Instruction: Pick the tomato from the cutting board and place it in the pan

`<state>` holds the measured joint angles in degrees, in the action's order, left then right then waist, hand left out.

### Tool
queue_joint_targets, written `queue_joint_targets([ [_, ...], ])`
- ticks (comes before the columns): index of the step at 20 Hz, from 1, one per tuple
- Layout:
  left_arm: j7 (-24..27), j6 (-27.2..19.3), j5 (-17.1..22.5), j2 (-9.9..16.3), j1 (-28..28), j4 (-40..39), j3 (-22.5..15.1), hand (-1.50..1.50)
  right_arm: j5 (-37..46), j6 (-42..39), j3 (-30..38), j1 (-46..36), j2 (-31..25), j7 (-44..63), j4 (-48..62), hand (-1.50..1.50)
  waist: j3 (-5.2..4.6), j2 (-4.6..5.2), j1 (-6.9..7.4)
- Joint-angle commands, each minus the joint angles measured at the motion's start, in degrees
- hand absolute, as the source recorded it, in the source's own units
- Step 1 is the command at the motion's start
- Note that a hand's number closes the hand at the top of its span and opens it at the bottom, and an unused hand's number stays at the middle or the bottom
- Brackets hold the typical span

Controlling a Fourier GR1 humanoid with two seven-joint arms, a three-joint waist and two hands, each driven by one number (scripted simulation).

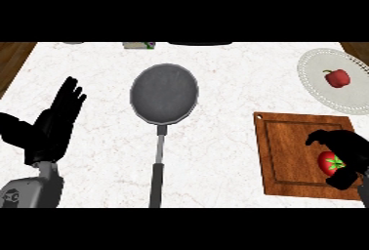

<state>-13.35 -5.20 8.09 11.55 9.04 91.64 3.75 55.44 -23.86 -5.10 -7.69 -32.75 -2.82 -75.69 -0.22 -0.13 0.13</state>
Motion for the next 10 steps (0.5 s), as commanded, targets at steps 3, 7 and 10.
queue_joint_targets([
  [3, -1.3, -1.4, -1.8, -2.2, 0.2, 1.4, -0.8, 0.0, 2.6, 0.6, 0.2, -2.6, 2.7, -2.7, 1.9, 1.5, 0.22, 0.11, -0.01],
  [7, 1.8, 1.3, -0.9, -1.6, -2.7, 0.4, 0.3, 0.0, 3.7, 4.3, 0.8, -4.1, 4.0, -5.7, 6.4, 1.5, 0.23, 0.14, 0.16],
  [10, -2.0, 1.1, -0.1, 0.2, 2.9, -1.9, 2.4, 0.0, 2.8, 6.2, 2.7, -2.0, 3.6, -8.1, 7.3, 1.5, 0.23, 0.14, -0.13],
])
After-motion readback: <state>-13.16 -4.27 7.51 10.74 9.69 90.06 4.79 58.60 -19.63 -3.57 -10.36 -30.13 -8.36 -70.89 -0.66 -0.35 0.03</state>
